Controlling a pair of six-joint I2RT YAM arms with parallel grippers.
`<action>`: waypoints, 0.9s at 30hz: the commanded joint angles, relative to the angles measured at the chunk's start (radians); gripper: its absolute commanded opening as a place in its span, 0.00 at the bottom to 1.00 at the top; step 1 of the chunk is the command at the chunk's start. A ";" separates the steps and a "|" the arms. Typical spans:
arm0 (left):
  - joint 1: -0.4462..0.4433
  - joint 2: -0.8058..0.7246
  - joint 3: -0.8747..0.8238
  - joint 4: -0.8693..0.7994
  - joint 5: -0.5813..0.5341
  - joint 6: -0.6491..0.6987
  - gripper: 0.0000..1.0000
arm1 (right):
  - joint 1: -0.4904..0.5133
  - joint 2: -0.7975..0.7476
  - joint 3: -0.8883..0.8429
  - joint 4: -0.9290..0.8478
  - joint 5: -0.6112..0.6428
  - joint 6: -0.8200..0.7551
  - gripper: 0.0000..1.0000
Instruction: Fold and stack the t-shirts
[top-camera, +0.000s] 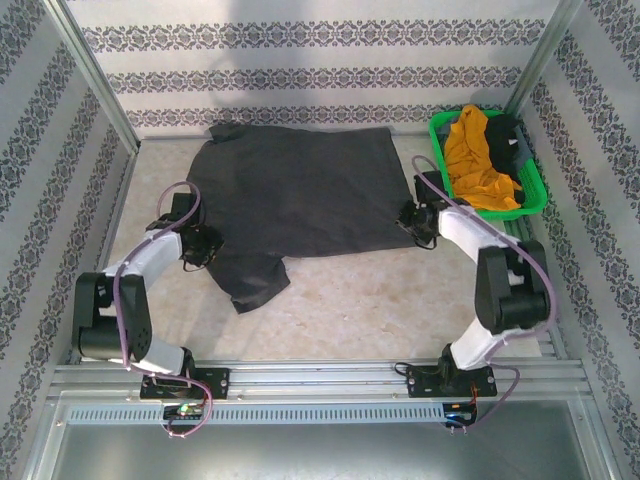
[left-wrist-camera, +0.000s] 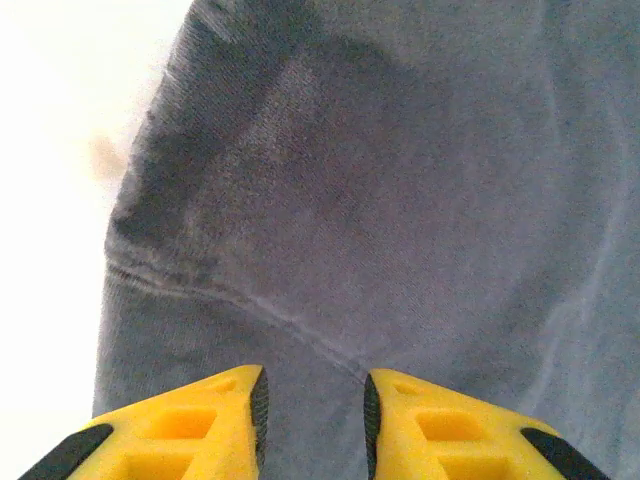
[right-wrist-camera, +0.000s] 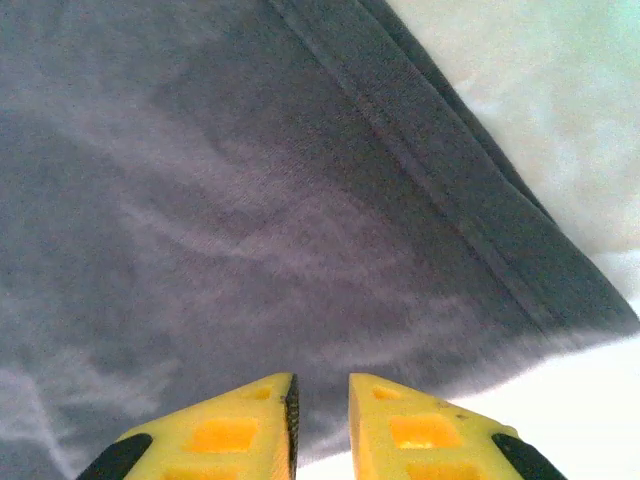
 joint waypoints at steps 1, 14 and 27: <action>-0.008 0.055 0.051 0.064 0.009 -0.017 0.32 | 0.000 0.086 0.114 -0.060 -0.019 0.010 0.22; 0.027 0.118 -0.022 -0.010 -0.038 0.025 0.31 | -0.017 0.315 0.289 -0.416 -0.027 -0.067 0.29; 0.065 -0.118 -0.291 -0.106 0.032 -0.020 0.31 | 0.006 0.144 0.046 -0.411 -0.051 -0.083 0.30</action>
